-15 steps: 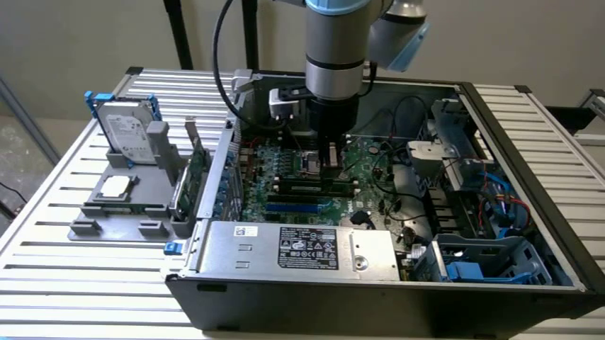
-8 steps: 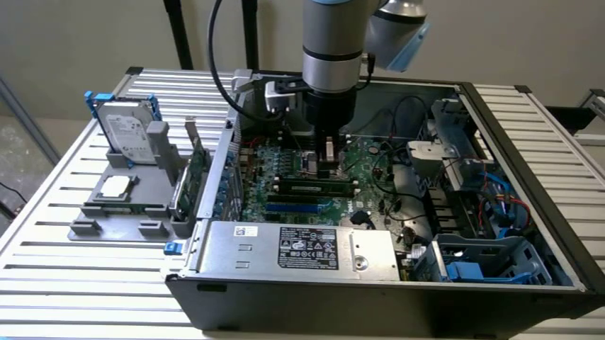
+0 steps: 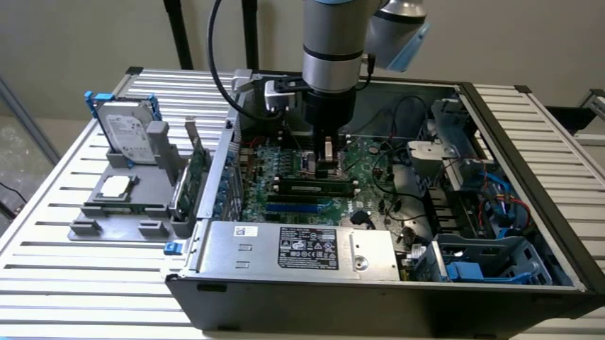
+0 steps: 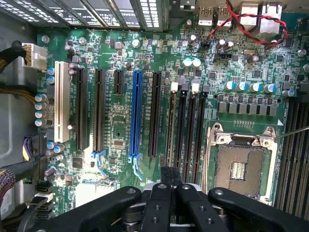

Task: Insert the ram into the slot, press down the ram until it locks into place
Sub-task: 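Insert the ram into the slot, then press down the ram until it locks into place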

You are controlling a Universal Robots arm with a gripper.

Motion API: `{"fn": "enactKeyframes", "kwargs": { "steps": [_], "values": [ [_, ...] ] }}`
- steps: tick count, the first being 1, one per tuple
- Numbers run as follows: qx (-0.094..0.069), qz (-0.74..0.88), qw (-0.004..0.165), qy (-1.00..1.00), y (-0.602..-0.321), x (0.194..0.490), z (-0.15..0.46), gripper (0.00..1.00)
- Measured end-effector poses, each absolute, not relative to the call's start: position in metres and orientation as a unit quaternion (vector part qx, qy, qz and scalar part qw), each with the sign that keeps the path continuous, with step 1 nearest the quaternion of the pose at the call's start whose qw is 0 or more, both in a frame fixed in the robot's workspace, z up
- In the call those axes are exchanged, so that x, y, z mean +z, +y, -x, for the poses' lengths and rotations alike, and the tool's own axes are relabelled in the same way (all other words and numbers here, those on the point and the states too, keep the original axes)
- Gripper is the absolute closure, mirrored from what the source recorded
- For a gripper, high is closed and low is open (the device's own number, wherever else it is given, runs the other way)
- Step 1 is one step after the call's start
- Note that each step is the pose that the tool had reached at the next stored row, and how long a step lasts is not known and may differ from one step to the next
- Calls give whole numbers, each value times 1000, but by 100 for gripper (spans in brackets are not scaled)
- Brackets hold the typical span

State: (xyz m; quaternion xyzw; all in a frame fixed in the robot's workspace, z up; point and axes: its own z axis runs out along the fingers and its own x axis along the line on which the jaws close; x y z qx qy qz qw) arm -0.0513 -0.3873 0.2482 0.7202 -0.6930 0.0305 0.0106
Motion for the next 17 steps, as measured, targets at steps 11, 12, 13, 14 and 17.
{"fn": "enactKeyframes", "kwargs": {
  "steps": [11, 12, 13, 14, 17],
  "values": [
    [30, -720, 11, -693, -387, 248, 51, 89],
    [30, -720, 11, -693, -387, 248, 51, 89],
    [30, -720, 11, -693, -387, 248, 51, 89],
    [30, -720, 11, -693, -387, 248, 51, 89],
    [31, -720, 11, -693, -387, 248, 51, 89]
  ]
}}
